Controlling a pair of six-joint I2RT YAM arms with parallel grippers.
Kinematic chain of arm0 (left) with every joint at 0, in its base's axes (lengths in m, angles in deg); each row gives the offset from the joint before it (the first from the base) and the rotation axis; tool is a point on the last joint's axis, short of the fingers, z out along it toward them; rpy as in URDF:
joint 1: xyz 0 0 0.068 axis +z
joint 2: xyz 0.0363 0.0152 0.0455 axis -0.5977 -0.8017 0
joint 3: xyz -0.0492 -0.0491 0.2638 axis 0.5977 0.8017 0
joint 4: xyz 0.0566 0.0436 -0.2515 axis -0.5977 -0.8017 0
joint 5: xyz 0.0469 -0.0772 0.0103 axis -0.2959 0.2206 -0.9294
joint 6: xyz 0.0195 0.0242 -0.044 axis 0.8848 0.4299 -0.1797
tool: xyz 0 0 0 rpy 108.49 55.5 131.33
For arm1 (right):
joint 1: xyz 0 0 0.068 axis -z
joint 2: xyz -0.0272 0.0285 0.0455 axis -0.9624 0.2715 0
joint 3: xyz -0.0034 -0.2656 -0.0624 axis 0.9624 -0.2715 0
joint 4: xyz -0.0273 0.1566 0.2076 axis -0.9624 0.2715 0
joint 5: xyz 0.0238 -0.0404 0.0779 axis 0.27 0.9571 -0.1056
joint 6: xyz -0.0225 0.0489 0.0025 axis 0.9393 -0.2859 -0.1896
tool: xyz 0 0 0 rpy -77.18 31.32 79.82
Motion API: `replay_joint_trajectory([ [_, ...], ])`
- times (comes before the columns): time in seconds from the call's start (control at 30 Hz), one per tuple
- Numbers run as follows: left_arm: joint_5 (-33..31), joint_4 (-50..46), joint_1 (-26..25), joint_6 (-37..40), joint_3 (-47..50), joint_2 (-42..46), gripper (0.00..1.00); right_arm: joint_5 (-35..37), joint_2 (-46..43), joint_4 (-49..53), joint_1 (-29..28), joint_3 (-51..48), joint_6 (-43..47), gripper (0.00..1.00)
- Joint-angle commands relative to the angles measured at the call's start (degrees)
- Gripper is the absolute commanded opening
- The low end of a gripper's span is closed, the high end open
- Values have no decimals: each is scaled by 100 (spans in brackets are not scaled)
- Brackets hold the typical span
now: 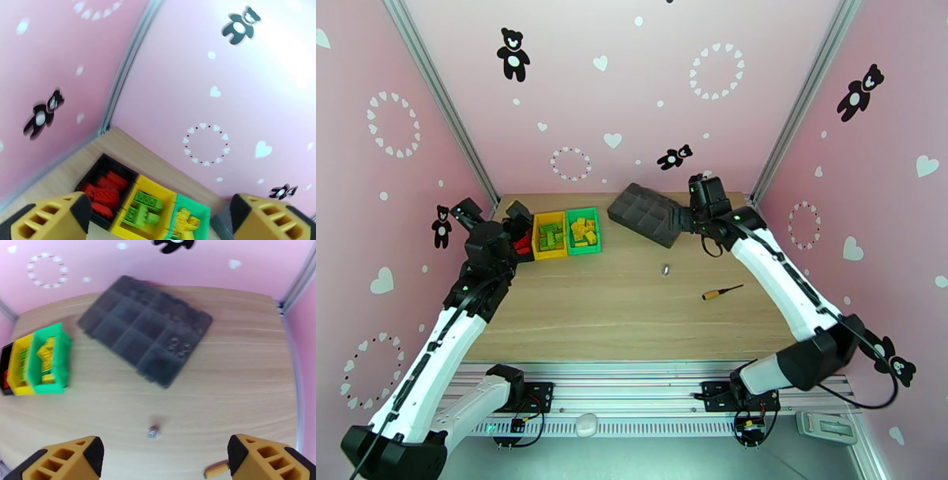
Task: Sort the legos into containers by color
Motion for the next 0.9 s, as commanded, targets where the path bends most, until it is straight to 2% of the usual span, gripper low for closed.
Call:
replay_joint_trajectory([
  [0.0, -120, 7, 14, 1246, -208, -389, 98, 645, -391, -1378, 7, -561, 291, 88],
  [0.07, -615, 99, 38, 1267, 28, -473, 98, 959, -649, -2428, 16, -1398, 689, 99],
  [0.1, -705, 280, 71, 1269, 292, -452, 98, 1246, -641, -2658, 26, -1730, 859, 99],
  [0.13, -751, 469, 101, 1231, 569, -424, 98, 1653, -568, -2532, 67, -1747, 762, 99],
  [0.17, -740, 606, 151, 1204, 792, -399, 98, 1716, -522, -2318, 180, -1709, 704, 99],
  [0.23, -857, 909, 247, 1173, 1330, -407, 98, 1450, -648, -2478, 474, -2117, 743, 99],
  [0.3, -1175, 1042, 374, 984, 1647, -516, 98, 1020, -1126, -3488, 752, -3062, 1007, 99],
  [0.37, -1242, 1275, 525, 1001, 1911, -694, 98, 829, -1459, -4081, 1045, -3693, 1056, 99],
  [0.43, -1159, 1646, 635, 1151, 2186, -897, 98, 1092, -1543, -4267, 1304, -4061, 977, 99],
  [0.53, -886, 2121, 725, 1377, 2481, -1110, 98, 1429, -1490, -4807, 1470, -4655, 1324, 99],
  [0.67, -490, 2821, 750, 1629, 2802, -1363, 98, 1365, -1124, -5242, 1598, -5057, 1524, 99],
  [0.87, -129, 4075, 766, 1706, 3115, -2146, 98, 1191, -449, -6418, 1610, -5547, 1756, 99],
])
